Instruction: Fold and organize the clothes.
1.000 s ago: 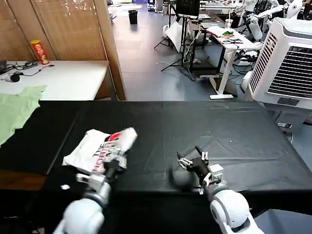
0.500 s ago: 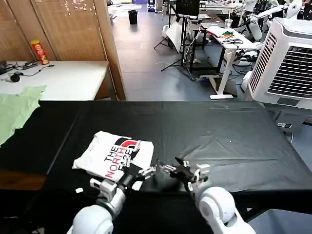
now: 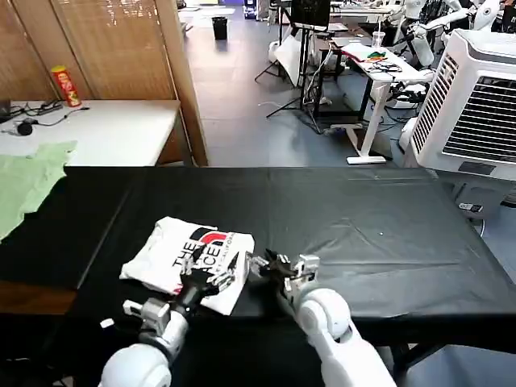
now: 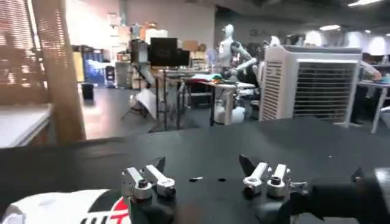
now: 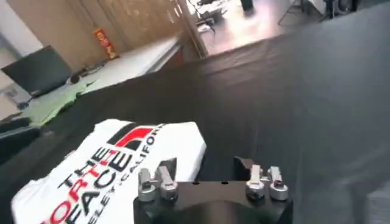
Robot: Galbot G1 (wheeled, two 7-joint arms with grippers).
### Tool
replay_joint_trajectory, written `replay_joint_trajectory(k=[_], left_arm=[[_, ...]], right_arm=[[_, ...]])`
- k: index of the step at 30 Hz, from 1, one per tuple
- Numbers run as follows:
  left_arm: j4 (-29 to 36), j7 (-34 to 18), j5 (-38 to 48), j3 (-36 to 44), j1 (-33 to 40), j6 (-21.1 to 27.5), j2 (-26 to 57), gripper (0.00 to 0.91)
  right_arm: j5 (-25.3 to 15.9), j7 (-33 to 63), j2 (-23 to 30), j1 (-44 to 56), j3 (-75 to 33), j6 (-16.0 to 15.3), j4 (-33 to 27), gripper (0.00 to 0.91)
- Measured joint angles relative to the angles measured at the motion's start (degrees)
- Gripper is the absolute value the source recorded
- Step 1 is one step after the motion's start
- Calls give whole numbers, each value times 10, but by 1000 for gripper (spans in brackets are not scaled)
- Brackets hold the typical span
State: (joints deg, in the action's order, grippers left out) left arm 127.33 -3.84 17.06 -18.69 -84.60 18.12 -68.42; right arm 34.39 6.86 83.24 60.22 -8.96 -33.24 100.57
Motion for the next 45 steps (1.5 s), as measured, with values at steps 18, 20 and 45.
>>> replay_joint_trajectory(k=[18, 20, 45], left_arm=[[15, -3, -11, -29, -47, -25, -15, 878], [15, -3, -12, -30, -49, -27, -17, 878], [-7, -94, -15, -45, -95, -92, 25, 878]], right_arm=[[-24, -56, -34, -87, -27, 17, -75, 156], [-50, -72, -53, -110, -25, 22, -91, 878], [-213, 4, -150, 253, -134, 244, 199, 878]])
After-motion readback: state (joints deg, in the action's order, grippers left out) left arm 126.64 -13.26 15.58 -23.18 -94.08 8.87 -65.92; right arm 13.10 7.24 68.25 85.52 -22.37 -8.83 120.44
